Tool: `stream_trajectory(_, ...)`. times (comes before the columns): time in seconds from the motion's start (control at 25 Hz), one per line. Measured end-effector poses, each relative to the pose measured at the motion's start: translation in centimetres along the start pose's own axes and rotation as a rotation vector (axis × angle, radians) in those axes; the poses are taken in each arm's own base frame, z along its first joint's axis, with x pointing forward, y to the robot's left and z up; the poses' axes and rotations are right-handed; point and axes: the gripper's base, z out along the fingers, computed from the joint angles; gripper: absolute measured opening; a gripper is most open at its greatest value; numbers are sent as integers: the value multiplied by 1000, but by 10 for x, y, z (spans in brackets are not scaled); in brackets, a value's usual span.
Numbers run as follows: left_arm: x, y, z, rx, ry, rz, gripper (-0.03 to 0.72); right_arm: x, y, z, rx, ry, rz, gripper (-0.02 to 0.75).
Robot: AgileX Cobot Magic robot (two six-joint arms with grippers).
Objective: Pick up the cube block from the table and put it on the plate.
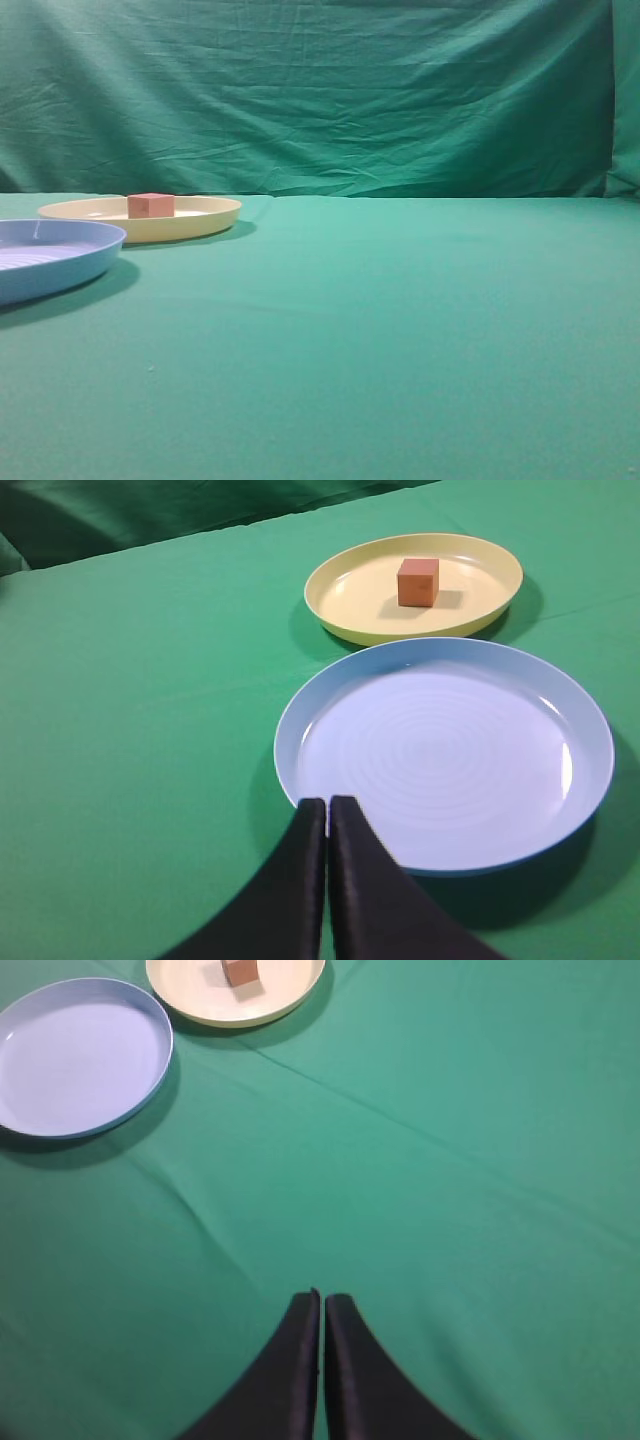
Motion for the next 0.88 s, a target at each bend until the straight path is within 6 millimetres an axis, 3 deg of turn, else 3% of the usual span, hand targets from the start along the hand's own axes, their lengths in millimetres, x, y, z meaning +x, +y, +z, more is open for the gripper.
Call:
stream_trajectory(0.28,0,0,0,0,0,0,0,37,-7,-29,87,-228,-34,0)
stream_trajectory(0.44,0,0,0,0,0,0,0,67,-18,-26,212,-386,31,0)
stream_trajectory(0.88,0,0,0,0,0,0,0,169,-34,33,500,-500,181,0)
